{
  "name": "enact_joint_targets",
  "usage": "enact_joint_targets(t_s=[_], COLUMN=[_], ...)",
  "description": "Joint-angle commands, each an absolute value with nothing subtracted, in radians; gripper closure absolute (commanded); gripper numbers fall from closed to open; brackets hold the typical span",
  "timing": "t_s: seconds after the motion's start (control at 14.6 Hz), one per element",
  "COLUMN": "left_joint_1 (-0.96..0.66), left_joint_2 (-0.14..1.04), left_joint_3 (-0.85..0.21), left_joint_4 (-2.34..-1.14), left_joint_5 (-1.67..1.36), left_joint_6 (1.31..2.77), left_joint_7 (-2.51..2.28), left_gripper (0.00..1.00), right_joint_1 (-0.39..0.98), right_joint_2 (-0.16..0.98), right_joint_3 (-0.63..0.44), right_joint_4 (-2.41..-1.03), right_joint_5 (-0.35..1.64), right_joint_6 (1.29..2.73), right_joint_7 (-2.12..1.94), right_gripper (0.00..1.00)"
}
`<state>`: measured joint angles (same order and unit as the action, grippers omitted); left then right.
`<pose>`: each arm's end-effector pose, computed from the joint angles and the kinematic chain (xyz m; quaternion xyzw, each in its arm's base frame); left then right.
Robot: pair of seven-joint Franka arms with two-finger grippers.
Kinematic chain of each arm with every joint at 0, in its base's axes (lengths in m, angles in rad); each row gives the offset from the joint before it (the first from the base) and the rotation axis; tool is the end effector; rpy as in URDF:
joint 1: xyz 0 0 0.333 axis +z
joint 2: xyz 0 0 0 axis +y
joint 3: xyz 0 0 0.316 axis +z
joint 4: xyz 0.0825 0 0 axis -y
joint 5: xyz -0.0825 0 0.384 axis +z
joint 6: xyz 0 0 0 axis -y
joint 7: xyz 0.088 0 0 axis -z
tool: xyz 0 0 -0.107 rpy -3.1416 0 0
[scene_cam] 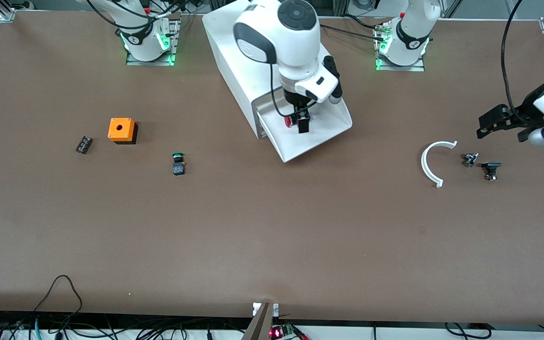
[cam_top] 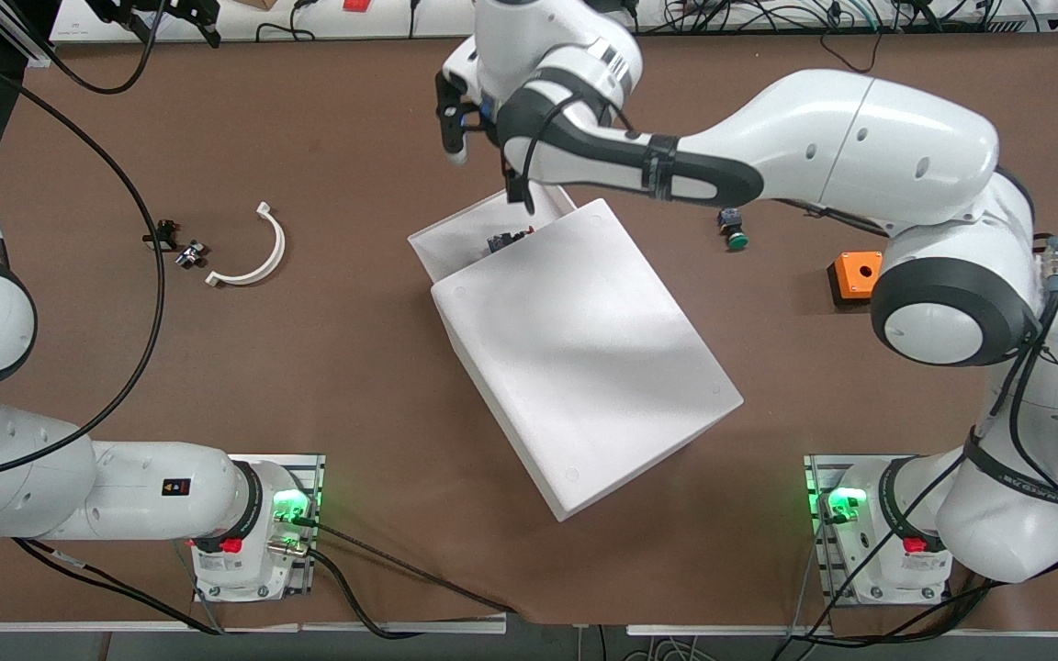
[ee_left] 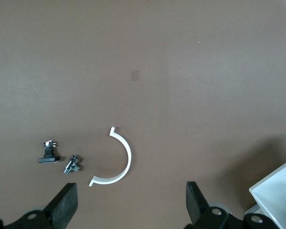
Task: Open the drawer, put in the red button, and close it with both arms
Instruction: 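Lower the red button into the drawer and open the right gripper, then withdraw the right gripper while the left gripper reaches the drawer front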
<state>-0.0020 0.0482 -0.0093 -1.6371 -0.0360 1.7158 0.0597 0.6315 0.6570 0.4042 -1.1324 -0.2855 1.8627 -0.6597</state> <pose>0.5797 -0.0098 0.5785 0.9992 -0.0331 0.0157 0.0177 0.4699 0.5776 0.4538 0.6698 0.7399 0.0617 0.0087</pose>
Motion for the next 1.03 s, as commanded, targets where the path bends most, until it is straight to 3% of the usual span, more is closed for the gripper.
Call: enact_joint_targets(t_s=[0.0, 0.41, 0.69, 0.96], left_joint_1=[-0.047, -0.150, -0.264, -0.336], left_joint_2=[0.104, 0.231, 0.317, 0.368], left_joint_3=[-0.040, -0.147, -0.176, -0.176], left_joint_4=[-1.641, -1.796, -1.920, -1.933], left_joint_5=[-0.011, -0.018, -0.020, -0.018], left_joint_6=[1.779, 2.093, 2.382, 2.401], left_joint_7=[-0.020, -0.424, -0.693, -0.781], left_gripper=[0.00, 0.00, 0.00, 0.00], right_joint_1=[0.597, 0.568, 0.482, 0.381], right_joint_2=[0.624, 0.595, 0.525, 0.454], right_joint_3=[0.367, 0.181, 0.170, 0.170], right_joint_4=[-1.131, -1.138, -1.231, -1.346], right_joint_5=[-0.288, -0.287, -0.285, -0.281], right_joint_6=[1.847, 1.862, 1.861, 1.827], right_joint_7=[-0.617, -0.329, 0.138, 0.492], right_gripper=[0.00, 0.00, 0.00, 0.00])
